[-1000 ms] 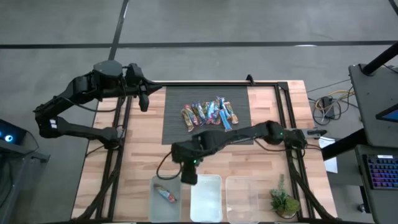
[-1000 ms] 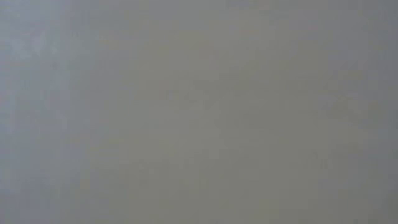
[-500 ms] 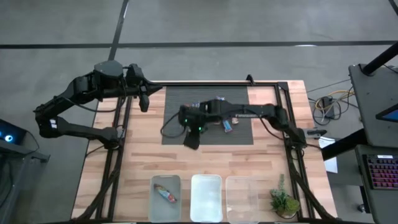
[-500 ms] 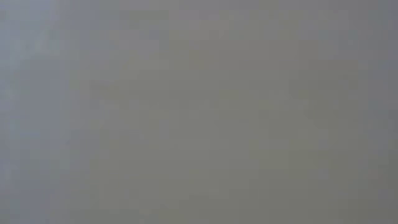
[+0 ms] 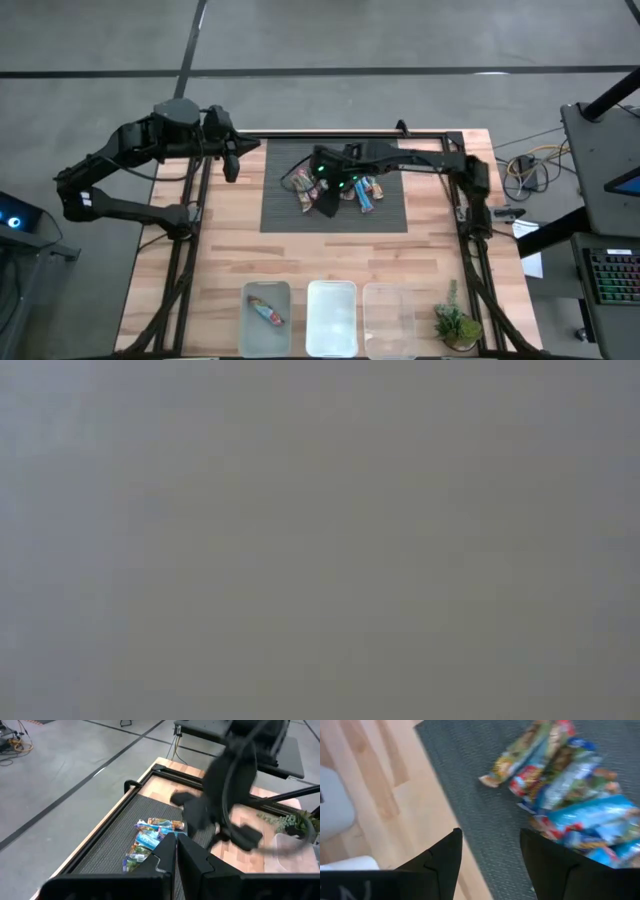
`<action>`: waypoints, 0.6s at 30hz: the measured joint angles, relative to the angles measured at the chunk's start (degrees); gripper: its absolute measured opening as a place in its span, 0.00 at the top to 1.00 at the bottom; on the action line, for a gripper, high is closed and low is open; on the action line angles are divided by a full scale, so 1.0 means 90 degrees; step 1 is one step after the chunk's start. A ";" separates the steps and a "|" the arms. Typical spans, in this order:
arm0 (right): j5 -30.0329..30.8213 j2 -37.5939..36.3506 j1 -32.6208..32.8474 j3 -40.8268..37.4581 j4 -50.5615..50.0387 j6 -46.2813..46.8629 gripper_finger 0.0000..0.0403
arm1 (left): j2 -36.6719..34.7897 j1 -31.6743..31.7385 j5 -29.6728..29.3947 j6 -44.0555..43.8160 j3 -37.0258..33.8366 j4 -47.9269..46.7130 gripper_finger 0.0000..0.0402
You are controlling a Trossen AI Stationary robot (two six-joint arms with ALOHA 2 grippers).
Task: Pick and place Granola Bars by type
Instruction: Put the yellow granola bar into the transparent bin
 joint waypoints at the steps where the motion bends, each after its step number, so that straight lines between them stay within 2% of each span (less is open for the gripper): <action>1: 0.0018 -0.0183 -0.0056 -0.0191 0.0089 0.0029 0.53 | 0.0000 0.0000 0.0000 0.0000 0.0000 -0.0021 1.00; 11: 0.0015 -0.1739 -0.0586 -0.2308 0.0940 0.0558 0.53 | 0.0020 0.0002 -0.0002 -0.0002 0.0000 -0.0037 1.00; 18: 0.0155 -0.2381 -0.0830 -0.3200 0.0972 0.0616 0.53 | 0.0133 0.0002 -0.0005 -0.0078 -0.0007 0.0000 1.00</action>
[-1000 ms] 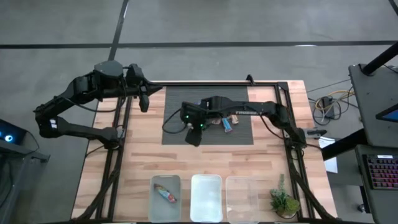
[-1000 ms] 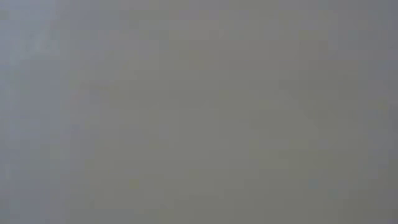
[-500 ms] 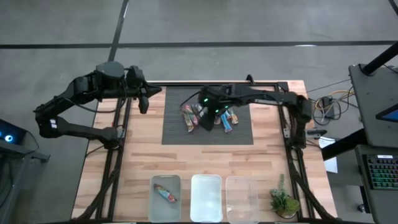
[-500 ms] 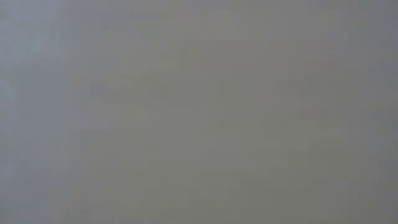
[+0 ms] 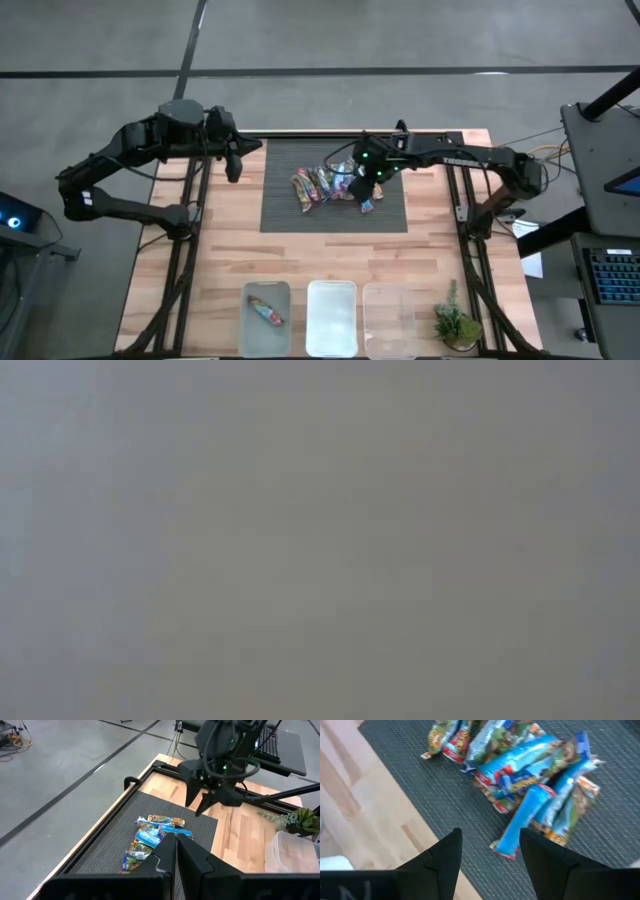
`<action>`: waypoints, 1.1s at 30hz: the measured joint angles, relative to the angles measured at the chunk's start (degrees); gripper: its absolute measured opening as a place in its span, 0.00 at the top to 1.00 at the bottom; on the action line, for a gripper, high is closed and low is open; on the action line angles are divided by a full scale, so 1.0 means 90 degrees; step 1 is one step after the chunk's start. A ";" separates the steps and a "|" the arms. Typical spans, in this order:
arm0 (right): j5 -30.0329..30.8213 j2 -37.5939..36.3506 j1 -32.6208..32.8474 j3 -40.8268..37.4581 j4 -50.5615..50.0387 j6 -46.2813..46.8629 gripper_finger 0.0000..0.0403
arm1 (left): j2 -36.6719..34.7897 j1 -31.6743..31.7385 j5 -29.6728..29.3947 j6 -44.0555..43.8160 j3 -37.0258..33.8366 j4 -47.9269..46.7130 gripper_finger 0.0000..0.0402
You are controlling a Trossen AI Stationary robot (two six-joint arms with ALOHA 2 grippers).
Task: Pick and place Granola Bars by type
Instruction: Put the yellow granola bar into the transparent bin
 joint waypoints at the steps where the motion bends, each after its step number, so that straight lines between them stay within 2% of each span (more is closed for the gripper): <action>1: 0.0081 -0.0082 -0.0050 -0.0087 0.0018 -0.0004 0.53 | 0.0049 0.0000 0.0000 -0.0076 0.0000 0.0009 1.00; 11: 0.0192 -0.0690 -0.0502 -0.0548 0.0156 -0.0077 0.53 | 0.0644 0.0005 -0.0053 -0.0521 0.0000 0.0094 0.98; 14: 0.0193 -0.0837 -0.0573 -0.0490 0.0172 -0.0064 0.53 | 0.0760 0.0005 -0.0056 -0.0177 0.0000 0.0097 0.93; 19: 0.0193 -0.0972 -0.0642 -0.0397 0.0204 0.0427 0.53 | 0.0899 0.0015 -0.0068 0.0394 0.0000 0.0092 0.78; 24: 0.0191 -0.0985 -0.0657 -0.0363 0.0200 0.0890 0.53 | 0.1097 0.0034 -0.0410 0.0919 0.0000 -0.0019 0.66; 33: 0.0475 -0.0970 -0.0816 -0.0381 0.0086 0.1053 0.53 | 0.1469 0.0087 -0.0439 0.0931 0.0000 -0.0600 0.63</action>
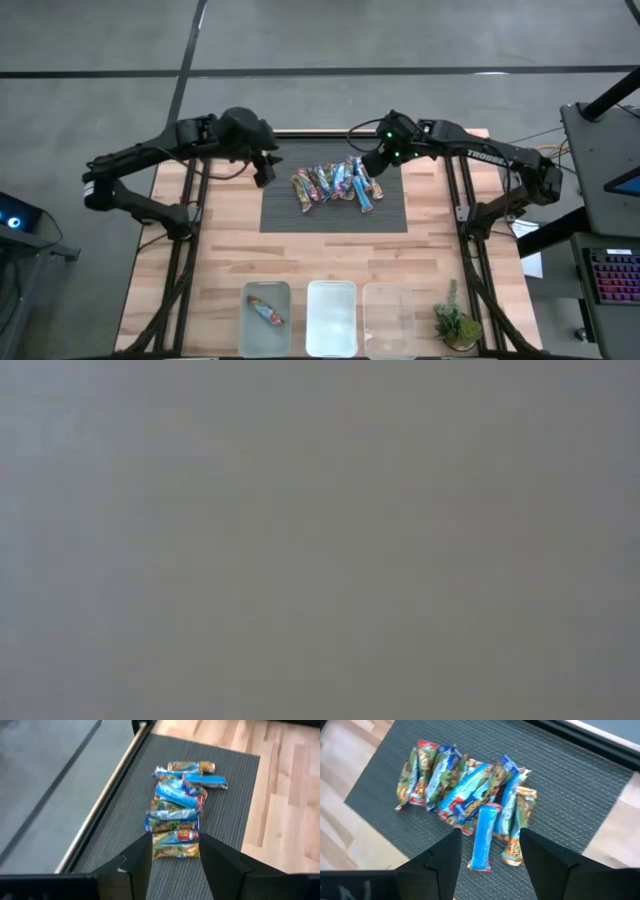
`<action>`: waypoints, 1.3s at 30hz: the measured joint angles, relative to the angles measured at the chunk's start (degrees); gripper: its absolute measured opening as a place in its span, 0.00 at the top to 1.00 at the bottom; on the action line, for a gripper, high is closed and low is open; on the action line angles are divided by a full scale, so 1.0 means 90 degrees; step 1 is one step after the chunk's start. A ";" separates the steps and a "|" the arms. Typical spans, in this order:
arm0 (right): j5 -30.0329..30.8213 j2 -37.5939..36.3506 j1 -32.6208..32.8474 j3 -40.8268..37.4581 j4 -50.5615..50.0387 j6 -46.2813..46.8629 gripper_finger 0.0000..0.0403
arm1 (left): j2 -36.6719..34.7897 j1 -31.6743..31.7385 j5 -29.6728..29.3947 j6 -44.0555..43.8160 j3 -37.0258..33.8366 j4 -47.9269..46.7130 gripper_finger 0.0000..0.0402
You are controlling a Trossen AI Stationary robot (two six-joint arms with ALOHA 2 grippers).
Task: Pick and place Granola Bars by type
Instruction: Put the yellow granola bar into the transparent bin
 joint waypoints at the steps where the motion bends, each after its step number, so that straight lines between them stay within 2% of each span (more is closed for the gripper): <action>1: 0.0039 0.0000 -0.0001 -0.0001 -0.0004 0.0000 0.53 | 0.0049 0.0000 0.0001 -0.0122 0.0001 -0.0026 0.63; 16: 0.0048 0.0005 -0.0018 -0.0022 -0.0041 -0.0340 0.53 | 0.0733 0.0046 -0.0052 -0.1525 0.0002 -0.0053 0.63; 25: 0.0031 0.0005 -0.0018 -0.0024 -0.0041 -0.0510 0.53 | 0.0941 0.0046 -0.0052 -0.1540 0.0002 -0.0256 0.63; 30: 0.0029 0.0005 -0.0018 -0.0024 -0.0014 -0.0722 0.53 | 0.0623 0.0046 -0.0050 -0.1454 -0.0199 -0.0271 0.63; 39: 0.0031 0.0005 -0.0018 -0.0024 0.0056 -0.0706 0.53 | -0.0168 0.0046 -0.0050 -0.1675 -0.1377 0.0793 0.63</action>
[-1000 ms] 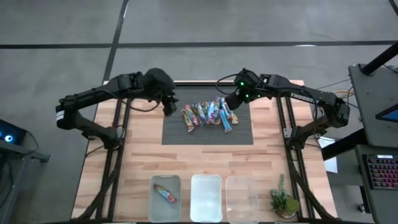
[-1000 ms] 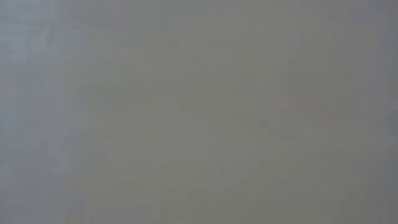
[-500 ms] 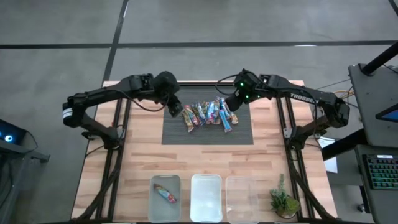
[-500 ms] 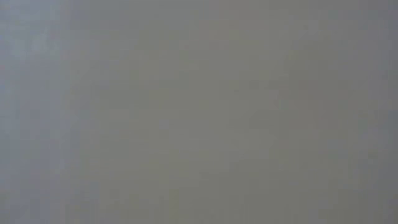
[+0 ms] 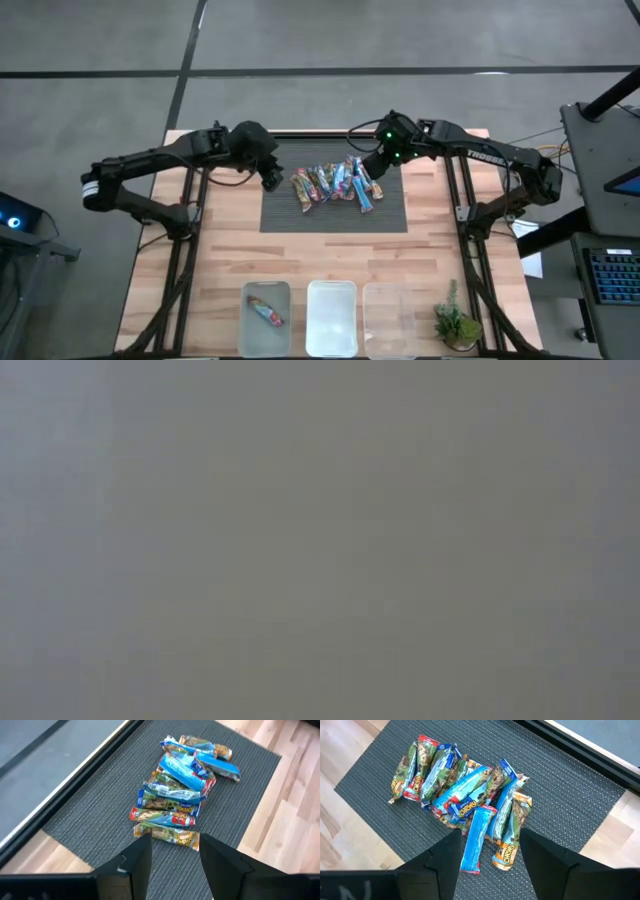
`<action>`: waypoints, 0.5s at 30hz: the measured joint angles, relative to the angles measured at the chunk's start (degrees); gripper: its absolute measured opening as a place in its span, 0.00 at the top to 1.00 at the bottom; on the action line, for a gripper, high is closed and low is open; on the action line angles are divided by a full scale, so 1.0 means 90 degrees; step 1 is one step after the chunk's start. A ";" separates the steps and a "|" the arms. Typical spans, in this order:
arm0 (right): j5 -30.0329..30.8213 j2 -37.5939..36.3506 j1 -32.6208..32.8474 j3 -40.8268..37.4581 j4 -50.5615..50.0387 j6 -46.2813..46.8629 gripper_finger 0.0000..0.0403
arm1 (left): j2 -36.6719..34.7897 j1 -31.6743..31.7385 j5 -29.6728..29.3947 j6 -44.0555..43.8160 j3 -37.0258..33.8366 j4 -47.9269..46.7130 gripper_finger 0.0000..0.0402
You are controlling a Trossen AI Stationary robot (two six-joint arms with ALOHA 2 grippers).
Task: Pick and place Granola Bars by type
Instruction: Put the yellow granola bar into the transparent bin
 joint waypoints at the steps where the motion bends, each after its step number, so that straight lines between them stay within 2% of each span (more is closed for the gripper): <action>1: -0.0002 0.0000 0.0000 0.0000 0.0002 0.0000 0.53 | -0.0055 0.0000 0.0000 -0.0050 -0.0124 0.0142 0.63; 6: -0.0001 0.0000 0.0000 0.0000 0.0007 0.0004 0.53 | -0.0182 0.0024 -0.0046 -0.0281 -0.0650 0.0691 0.63; 15: 0.0000 0.0002 0.0000 0.0000 0.0028 0.0007 0.53 | -0.0181 0.0027 -0.0104 -0.0284 -0.1086 0.1395 0.63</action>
